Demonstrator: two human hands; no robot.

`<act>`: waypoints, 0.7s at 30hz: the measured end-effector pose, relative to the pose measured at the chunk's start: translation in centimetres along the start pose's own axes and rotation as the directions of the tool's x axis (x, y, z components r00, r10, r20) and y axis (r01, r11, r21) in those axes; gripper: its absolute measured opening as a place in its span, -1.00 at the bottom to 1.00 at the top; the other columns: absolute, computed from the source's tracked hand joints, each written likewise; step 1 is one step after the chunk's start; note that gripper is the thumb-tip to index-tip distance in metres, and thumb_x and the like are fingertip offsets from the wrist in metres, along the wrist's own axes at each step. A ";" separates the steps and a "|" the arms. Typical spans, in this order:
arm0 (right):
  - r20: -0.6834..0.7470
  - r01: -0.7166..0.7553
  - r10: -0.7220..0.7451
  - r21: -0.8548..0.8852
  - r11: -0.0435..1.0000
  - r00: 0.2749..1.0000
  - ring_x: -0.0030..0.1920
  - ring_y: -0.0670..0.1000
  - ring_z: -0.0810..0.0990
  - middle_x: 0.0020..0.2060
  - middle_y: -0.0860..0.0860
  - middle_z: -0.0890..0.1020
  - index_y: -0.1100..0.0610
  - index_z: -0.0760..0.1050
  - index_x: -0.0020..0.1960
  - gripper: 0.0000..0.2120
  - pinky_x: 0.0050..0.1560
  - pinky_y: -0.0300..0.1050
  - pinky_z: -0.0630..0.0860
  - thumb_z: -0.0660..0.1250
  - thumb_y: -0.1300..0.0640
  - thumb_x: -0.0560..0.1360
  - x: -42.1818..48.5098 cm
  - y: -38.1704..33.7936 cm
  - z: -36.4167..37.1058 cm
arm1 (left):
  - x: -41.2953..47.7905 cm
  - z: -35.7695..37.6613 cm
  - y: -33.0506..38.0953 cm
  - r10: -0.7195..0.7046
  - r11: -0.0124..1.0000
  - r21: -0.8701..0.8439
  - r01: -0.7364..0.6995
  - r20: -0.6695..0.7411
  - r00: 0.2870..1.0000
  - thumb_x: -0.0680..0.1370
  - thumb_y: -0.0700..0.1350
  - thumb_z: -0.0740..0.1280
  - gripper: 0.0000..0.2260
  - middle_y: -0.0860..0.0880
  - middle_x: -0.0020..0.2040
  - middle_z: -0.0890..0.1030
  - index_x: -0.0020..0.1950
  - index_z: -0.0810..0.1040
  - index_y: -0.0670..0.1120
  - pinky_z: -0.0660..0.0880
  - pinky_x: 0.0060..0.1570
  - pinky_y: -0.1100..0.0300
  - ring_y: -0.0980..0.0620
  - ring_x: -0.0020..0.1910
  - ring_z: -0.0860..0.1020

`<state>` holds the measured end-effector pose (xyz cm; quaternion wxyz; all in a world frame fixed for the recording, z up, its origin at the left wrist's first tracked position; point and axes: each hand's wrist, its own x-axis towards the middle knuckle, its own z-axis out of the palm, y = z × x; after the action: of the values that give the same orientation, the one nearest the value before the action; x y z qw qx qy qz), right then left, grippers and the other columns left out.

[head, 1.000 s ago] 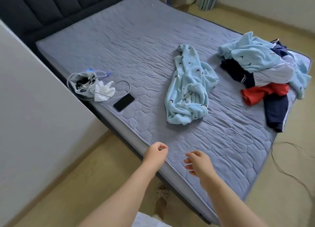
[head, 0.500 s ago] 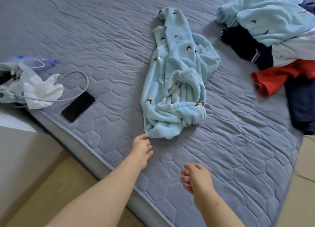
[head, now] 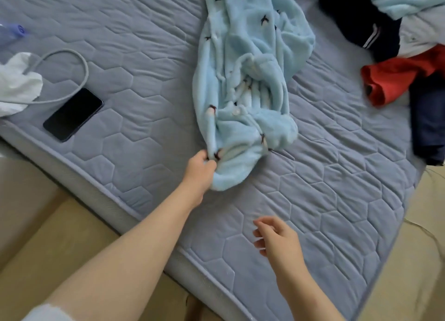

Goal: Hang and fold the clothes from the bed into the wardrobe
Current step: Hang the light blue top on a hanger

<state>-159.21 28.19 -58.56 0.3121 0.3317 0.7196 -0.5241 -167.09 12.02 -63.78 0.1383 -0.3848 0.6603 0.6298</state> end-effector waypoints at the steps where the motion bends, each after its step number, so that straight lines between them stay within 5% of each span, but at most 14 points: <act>1: -0.005 0.003 -0.003 0.018 1.000 1.000 -0.36 -0.05 0.50 -0.32 0.01 0.57 0.08 0.54 -0.22 -0.83 -0.34 -0.26 0.38 0.26 0.22 0.52 -0.8 -0.5 -0.3 | -1.6 -0.7 0.5 0.015 1.000 0.014 -0.016 0.037 0.999 0.50 -0.35 0.15 -0.70 -0.01 -0.14 0.61 -0.13 0.54 0.02 0.54 -0.13 0.17 0.02 -0.15 0.57; 4: -0.034 -0.045 0.053 0.205 0.978 0.998 -0.16 0.01 0.54 -0.05 -0.01 0.56 0.01 0.50 0.02 -0.90 -0.27 -0.14 0.45 0.24 0.04 0.55 -3.3 -2.5 -1.2 | -6.9 -3.2 2.2 -0.004 1.000 -0.001 0.004 0.204 0.979 0.50 -0.36 0.16 -0.67 0.06 -0.22 0.65 -0.16 0.59 0.03 0.55 -0.24 0.28 0.13 -0.24 0.61; 8: -0.001 -0.069 0.077 0.435 0.898 0.997 0.19 0.09 0.43 0.19 -0.11 0.42 -0.17 0.27 0.33 -0.53 -0.08 0.07 0.48 0.31 -0.13 0.47 -7.1 -6.0 -3.0 | -14.4 -6.1 4.6 -0.038 0.999 0.018 0.033 0.378 0.925 0.48 -0.41 0.15 -0.65 0.04 -0.21 0.68 -0.14 0.62 -0.03 0.56 -0.22 0.28 0.15 -0.21 0.63; 13: 0.126 -0.141 0.092 0.471 0.871 0.988 -0.15 0.14 0.56 0.06 0.15 0.54 -0.07 0.29 0.26 -0.52 -0.25 -0.04 0.51 0.35 0.27 0.45 -12.5 -5.8 -4.9 | -23.3 -8.6 6.5 -0.040 0.996 -0.047 0.069 0.461 0.887 0.47 -0.43 0.11 -0.67 -0.02 -0.23 0.66 -0.10 0.61 -0.14 0.52 -0.26 0.28 0.11 -0.25 0.62; 18: 0.289 -0.092 -0.005 0.321 0.943 0.957 -0.34 0.12 0.49 -0.22 0.22 0.57 0.21 0.48 0.15 -0.61 -0.43 -0.14 0.45 0.13 0.50 0.42 -17.8 -1.7 -9.7 | -31.4 -9.8 4.9 -0.030 0.982 -0.166 0.094 0.351 0.936 0.45 -0.40 0.12 -0.68 -0.11 -0.22 0.65 -0.19 0.65 -0.16 0.53 -0.30 0.22 0.02 -0.27 0.61; 21: 0.264 -0.014 -0.076 0.325 0.945 0.961 -0.27 0.19 0.55 -0.17 0.23 0.58 0.21 0.48 0.07 -0.64 -0.34 -0.03 0.53 0.15 0.51 0.39 -20.1 0.9 -13.0 | -34.7 -9.6 2.6 -0.053 0.999 -0.009 0.053 0.043 0.998 0.41 -0.33 0.15 -0.87 -0.14 -0.25 0.50 -0.27 0.46 -0.19 0.37 -0.29 0.21 0.00 -0.32 0.46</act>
<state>-148.09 37.84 -39.70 0.3412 0.2915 0.5788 -0.6808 -142.83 14.34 -37.14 0.1672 -0.3892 0.6435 0.6376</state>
